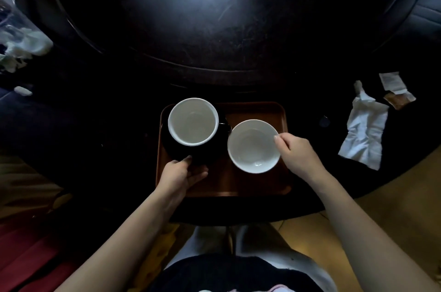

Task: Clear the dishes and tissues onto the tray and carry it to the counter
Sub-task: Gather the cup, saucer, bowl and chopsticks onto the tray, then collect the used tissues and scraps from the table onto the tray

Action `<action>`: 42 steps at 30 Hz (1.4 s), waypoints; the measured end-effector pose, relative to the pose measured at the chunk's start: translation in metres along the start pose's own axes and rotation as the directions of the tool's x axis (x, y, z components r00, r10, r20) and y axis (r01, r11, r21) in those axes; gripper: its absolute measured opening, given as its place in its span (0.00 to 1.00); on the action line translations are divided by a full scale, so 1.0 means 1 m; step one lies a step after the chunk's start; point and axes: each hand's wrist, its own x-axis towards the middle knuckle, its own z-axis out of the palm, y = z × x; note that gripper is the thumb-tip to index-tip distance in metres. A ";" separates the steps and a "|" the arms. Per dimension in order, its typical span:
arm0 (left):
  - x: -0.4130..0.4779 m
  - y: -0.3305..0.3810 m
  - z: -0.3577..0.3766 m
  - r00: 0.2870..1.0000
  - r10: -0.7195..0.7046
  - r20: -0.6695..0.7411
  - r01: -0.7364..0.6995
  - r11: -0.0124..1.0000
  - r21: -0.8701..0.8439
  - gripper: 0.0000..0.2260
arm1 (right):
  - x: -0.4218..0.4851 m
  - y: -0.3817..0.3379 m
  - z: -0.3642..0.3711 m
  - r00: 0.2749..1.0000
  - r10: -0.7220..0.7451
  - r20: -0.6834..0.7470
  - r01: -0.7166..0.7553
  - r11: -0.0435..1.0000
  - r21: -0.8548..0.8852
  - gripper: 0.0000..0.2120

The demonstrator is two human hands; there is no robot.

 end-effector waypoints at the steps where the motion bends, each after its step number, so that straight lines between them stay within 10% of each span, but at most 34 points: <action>1: -0.001 0.000 0.000 1.000 0.001 0.004 -0.001 1.000 -0.012 0.09 | 0.001 0.000 0.004 0.999 -0.004 -0.044 0.003 1.000 -0.015 0.17; 15: -0.013 -0.010 0.010 0.996 -0.044 -0.080 0.024 0.971 -0.239 0.11 | 0.029 -0.004 -0.001 0.949 0.139 -0.284 -0.132 0.990 0.044 0.17; 26: -0.043 -0.028 0.064 0.965 -0.222 0.141 0.189 0.958 0.214 0.11 | 0.033 0.001 -0.019 0.994 0.099 -0.055 -0.087 0.978 0.192 0.18; 34: -0.065 -0.057 0.144 0.908 -0.200 0.369 -0.022 0.855 0.518 0.08 | 0.022 0.084 -0.097 0.945 0.009 -0.327 -0.033 0.997 -0.068 0.17; 42: -0.045 -0.083 0.245 0.880 0.066 0.471 -0.431 0.530 0.730 0.13 | 0.018 0.158 -0.125 0.995 0.019 -0.095 -0.054 0.919 -0.391 0.26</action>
